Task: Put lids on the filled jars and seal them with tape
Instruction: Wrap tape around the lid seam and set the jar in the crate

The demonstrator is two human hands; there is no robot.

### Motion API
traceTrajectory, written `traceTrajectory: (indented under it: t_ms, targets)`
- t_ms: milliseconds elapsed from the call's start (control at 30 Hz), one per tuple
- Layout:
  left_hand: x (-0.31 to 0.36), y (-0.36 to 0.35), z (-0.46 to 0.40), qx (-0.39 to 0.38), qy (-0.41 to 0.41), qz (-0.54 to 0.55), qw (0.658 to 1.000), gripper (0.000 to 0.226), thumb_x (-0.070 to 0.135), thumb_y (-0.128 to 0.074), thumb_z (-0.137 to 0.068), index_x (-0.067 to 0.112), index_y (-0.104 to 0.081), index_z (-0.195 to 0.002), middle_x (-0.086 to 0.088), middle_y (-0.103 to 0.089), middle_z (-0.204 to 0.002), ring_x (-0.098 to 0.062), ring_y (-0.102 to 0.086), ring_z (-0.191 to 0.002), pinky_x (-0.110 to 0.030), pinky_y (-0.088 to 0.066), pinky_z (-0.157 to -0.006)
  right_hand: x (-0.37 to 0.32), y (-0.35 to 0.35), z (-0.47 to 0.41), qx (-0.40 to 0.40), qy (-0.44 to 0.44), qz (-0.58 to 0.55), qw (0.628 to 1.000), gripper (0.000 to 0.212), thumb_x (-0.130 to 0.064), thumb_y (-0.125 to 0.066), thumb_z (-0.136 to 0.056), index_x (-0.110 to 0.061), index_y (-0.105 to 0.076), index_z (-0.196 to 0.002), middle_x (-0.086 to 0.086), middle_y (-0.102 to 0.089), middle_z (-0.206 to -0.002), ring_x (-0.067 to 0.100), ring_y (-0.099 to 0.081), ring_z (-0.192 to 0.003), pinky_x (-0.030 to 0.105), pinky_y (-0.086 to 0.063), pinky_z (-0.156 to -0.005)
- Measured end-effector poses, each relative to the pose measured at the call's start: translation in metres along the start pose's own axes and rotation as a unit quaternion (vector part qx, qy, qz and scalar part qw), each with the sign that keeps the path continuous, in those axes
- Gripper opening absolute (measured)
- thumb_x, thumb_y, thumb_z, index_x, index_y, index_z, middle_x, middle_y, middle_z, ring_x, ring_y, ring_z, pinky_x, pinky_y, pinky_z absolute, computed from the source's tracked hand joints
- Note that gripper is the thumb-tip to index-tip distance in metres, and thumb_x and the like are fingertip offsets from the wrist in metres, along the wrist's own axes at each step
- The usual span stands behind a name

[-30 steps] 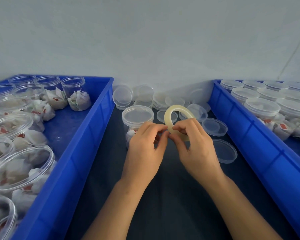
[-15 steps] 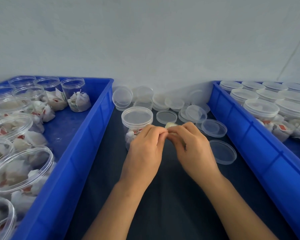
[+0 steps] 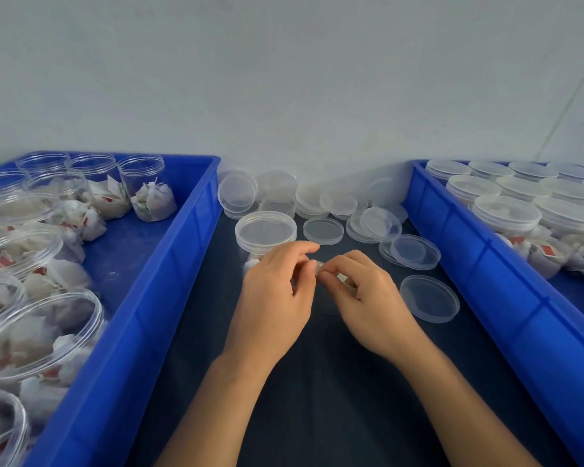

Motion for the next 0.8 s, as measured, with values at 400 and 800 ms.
traceTrajectory:
  t_ms: [400, 800]
  targets:
    - [-0.026, 0.013, -0.002, 0.152, 0.121, -0.012, 0.981, 0.073, 0.034, -0.081, -0.081, 0.012, -0.047, -0.142, 0.003, -0.048, -0.135, -0.011, -0.049, -0.126, -0.035, -0.047, -0.105, -0.004, 0.003, 0.0, 0.018, -0.02, -0.009, 1.0, 0.017, -0.037, -0.058, -0.105, -0.032, -0.069, -0.093, -0.014, -0.059, -0.104, 0.01, -0.059, -0.095, 0.041, -0.052, -0.084]
    - [-0.027, 0.005, -0.003, -0.025, 0.106, -0.021, 0.994, 0.098, 0.059, -0.054, -0.087, 0.047, 0.0, -0.168, 0.027, -0.047, -0.115, 0.006, -0.052, -0.11, -0.016, -0.046, -0.081, -0.011, 0.015, 0.004, 0.037, 0.025, 0.057, 0.997, 0.019, -0.046, -0.05, -0.103, -0.036, -0.063, -0.094, -0.018, -0.052, -0.107, 0.01, -0.057, -0.095, 0.041, -0.054, -0.074]
Point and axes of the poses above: each hand's wrist, its own z-axis away from the middle knuckle, its own y-axis out of the back of the hand, x = y × z, the point moved 1 cm from there along -z, towards the middle knuckle
